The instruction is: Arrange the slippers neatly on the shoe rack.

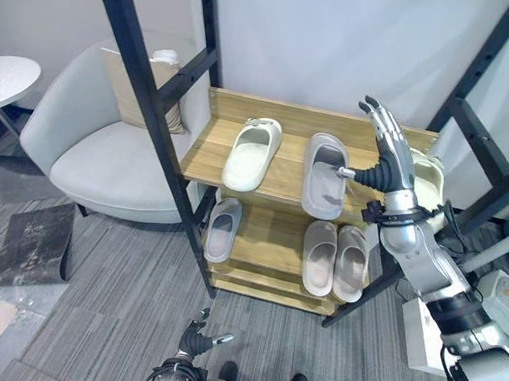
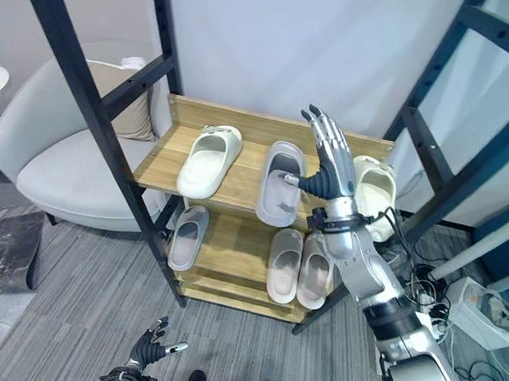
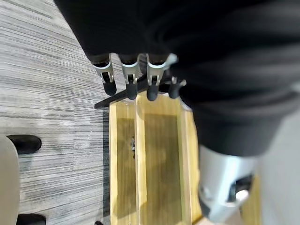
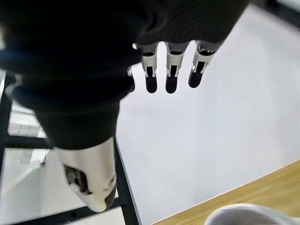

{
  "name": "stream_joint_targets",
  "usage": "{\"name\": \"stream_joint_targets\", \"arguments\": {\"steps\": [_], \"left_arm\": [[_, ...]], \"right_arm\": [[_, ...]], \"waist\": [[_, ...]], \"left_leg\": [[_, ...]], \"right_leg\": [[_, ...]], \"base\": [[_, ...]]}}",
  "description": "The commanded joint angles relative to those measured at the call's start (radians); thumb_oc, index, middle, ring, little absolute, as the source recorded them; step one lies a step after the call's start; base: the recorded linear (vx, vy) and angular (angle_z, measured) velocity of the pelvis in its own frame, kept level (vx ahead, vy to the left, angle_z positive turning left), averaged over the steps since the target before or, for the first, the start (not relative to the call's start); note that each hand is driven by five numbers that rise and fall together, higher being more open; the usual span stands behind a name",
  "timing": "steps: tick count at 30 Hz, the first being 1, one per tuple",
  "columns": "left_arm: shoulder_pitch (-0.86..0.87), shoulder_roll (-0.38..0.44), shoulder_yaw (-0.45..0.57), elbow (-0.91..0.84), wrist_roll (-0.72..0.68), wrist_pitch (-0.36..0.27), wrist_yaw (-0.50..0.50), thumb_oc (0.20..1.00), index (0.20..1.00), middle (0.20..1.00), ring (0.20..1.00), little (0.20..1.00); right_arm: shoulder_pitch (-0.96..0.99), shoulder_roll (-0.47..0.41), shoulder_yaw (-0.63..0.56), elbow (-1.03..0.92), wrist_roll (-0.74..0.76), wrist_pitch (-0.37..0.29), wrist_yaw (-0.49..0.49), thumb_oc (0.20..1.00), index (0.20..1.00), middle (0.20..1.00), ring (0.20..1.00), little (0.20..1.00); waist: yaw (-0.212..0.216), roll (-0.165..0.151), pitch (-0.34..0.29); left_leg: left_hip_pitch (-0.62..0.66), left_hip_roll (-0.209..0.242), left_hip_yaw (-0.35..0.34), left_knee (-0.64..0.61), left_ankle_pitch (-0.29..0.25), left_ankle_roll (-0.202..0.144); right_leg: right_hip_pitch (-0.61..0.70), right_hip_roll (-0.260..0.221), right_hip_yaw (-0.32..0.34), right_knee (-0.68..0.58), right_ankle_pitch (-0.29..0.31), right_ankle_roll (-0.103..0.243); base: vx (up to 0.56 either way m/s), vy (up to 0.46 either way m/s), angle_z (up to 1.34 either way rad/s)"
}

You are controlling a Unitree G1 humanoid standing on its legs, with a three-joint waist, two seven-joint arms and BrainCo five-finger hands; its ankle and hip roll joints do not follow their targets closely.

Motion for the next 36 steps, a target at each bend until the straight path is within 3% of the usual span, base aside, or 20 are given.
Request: {"name": "stream_joint_targets", "arguments": {"steps": [1,10,21,30,35,36], "left_arm": [[-0.090,0.027,-0.025,0.001,-0.029,-0.049,-0.001,1.000,1.000,1.000,1.000,1.000],[-0.125,0.036,-0.030,0.007,-0.036,-0.061,-0.005,1.000,1.000,1.000,1.000,1.000],[-0.143,0.028,-0.026,0.013,-0.033,-0.067,-0.003,1.000,1.000,1.000,1.000,1.000],[-0.160,0.024,-0.041,0.027,-0.045,-0.070,0.002,1.000,1.000,1.000,1.000,1.000],[-0.170,0.031,-0.050,0.039,-0.070,-0.074,0.006,1.000,1.000,1.000,1.000,1.000],[-0.174,0.031,-0.049,0.044,-0.075,-0.075,0.007,1.000,1.000,1.000,1.000,1.000]], "right_arm": [[-0.042,-0.043,-0.012,-0.031,-0.018,0.030,-0.056,1.000,1.000,1.000,1.000,1.000],[-0.069,-0.088,-0.019,0.098,-0.060,0.073,-0.084,1.000,1.000,1.000,1.000,1.000],[-0.045,-0.099,-0.065,0.162,-0.103,0.115,-0.118,1.000,1.000,1.000,1.000,1.000],[-0.123,-0.115,-0.006,0.318,-0.059,0.132,-0.101,1.000,1.000,1.000,1.000,1.000],[-0.263,-0.118,0.097,0.481,-0.006,0.131,-0.064,1.000,1.000,1.000,1.000,1.000],[-0.279,-0.112,0.108,0.495,0.000,0.129,-0.062,0.426,0.426,0.426,0.426,0.426]], "waist": [[0.026,-0.013,0.064],[0.053,-0.009,0.115],[0.042,0.004,0.116],[0.039,0.010,0.133],[0.052,0.018,0.147],[0.053,0.019,0.150]], "left_leg": [[0.023,-0.025,-0.024,0.029,-0.092,0.006],[-0.052,-0.047,-0.074,0.073,-0.086,0.002],[-0.057,-0.058,-0.081,0.069,-0.088,0.005],[-0.063,-0.059,-0.081,0.064,-0.083,0.005],[-0.084,-0.065,-0.091,0.070,-0.076,0.002],[-0.088,-0.067,-0.095,0.072,-0.074,0.001]], "right_leg": [[0.099,-0.003,-0.020,0.022,-0.131,0.045],[0.064,-0.015,-0.068,0.040,-0.138,0.045],[0.060,-0.025,-0.076,0.039,-0.135,0.048],[0.046,-0.028,-0.073,0.042,-0.131,0.047],[0.030,-0.033,-0.080,0.041,-0.124,0.046],[0.028,-0.033,-0.081,0.041,-0.124,0.046]], "base": [[0.01,-0.001,0.27],[-0.02,0.011,0.19],[0.01,0.028,0.04],[0.00,0.000,0.00],[-0.01,0.013,-0.03],[-0.01,0.013,-0.04]]}}
